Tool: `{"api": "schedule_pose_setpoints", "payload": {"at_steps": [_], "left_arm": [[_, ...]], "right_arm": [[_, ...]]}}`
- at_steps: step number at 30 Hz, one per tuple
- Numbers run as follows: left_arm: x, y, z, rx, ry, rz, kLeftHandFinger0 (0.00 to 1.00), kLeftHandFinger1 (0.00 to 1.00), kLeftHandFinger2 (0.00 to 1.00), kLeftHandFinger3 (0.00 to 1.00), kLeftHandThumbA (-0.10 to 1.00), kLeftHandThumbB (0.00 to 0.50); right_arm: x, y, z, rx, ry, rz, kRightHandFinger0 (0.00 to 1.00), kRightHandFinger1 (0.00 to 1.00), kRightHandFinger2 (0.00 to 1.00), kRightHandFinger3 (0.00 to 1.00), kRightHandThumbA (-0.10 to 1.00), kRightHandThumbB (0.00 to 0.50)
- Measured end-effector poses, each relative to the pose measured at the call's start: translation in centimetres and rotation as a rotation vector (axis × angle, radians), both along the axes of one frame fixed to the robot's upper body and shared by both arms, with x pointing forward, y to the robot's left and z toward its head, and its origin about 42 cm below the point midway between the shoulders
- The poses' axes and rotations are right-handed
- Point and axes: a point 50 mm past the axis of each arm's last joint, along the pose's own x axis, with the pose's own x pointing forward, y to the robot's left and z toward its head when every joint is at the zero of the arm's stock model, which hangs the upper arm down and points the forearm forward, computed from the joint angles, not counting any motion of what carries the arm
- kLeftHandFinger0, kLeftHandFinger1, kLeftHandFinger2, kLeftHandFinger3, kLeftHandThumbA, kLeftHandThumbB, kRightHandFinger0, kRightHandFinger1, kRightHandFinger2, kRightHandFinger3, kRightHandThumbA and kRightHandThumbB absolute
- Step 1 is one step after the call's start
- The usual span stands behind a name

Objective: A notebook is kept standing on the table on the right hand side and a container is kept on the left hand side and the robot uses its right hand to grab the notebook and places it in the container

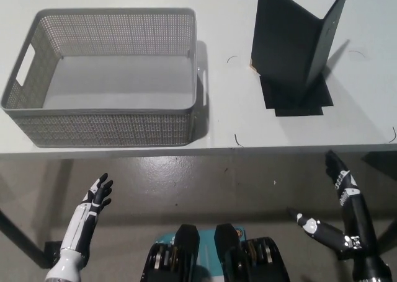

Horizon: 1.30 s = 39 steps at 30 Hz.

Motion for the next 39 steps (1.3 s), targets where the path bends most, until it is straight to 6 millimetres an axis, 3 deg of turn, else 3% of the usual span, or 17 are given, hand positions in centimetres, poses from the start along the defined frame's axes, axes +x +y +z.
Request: {"api": "schedule_pose_setpoints", "payload": {"at_steps": [6,12,14,19,23,27,34,39], "left_arm": [[-0.1,0.0,0.0,0.006,-0.002,0.000,1.00,1.00,1.00,1.00,1.00,0.120],[-0.7,0.1,-0.4,0.009,0.013,0.004,1.00,1.00,1.00,1.00,1.00,0.089],[-1.1,0.1,-0.6,0.009,0.021,0.006,1.00,1.00,1.00,1.00,1.00,0.095],[-2.0,0.3,-1.2,0.011,0.037,0.008,1.00,1.00,1.00,1.00,1.00,0.112],[-2.2,0.2,-1.2,0.009,0.038,0.003,1.00,1.00,1.00,1.00,1.00,0.107],[-2.2,0.1,-1.2,0.008,0.038,-0.002,1.00,1.00,1.00,1.00,1.00,0.100],[-2.5,0.1,-1.4,0.005,0.046,-0.003,1.00,1.00,1.00,1.00,1.00,0.105],[-2.8,0.1,-1.6,0.004,0.053,-0.001,1.00,1.00,1.00,1.00,1.00,0.121]], "right_arm": [[0.7,0.1,5.6,-0.020,-0.204,-0.027,1.00,1.00,1.00,1.00,1.00,0.500],[4.9,-0.5,9.3,-0.006,-0.279,-0.081,1.00,1.00,1.00,1.00,1.00,0.499],[6.5,-0.7,9.8,-0.003,-0.270,-0.093,1.00,1.00,1.00,1.00,1.00,0.451],[10.3,-0.6,10.1,0.018,-0.191,-0.122,1.00,1.00,1.00,1.00,1.00,0.453],[13.9,0.0,10.2,0.020,-0.113,-0.132,1.00,1.00,1.00,1.00,1.00,0.383],[17.9,0.7,9.2,0.025,-0.001,-0.145,1.00,1.00,1.00,1.00,1.00,0.494],[23.4,1.7,7.6,0.068,0.206,-0.171,1.00,1.00,1.00,1.00,1.00,0.500],[26.4,2.6,7.7,0.147,0.329,-0.168,1.00,1.00,1.00,1.00,1.00,0.500]]}}
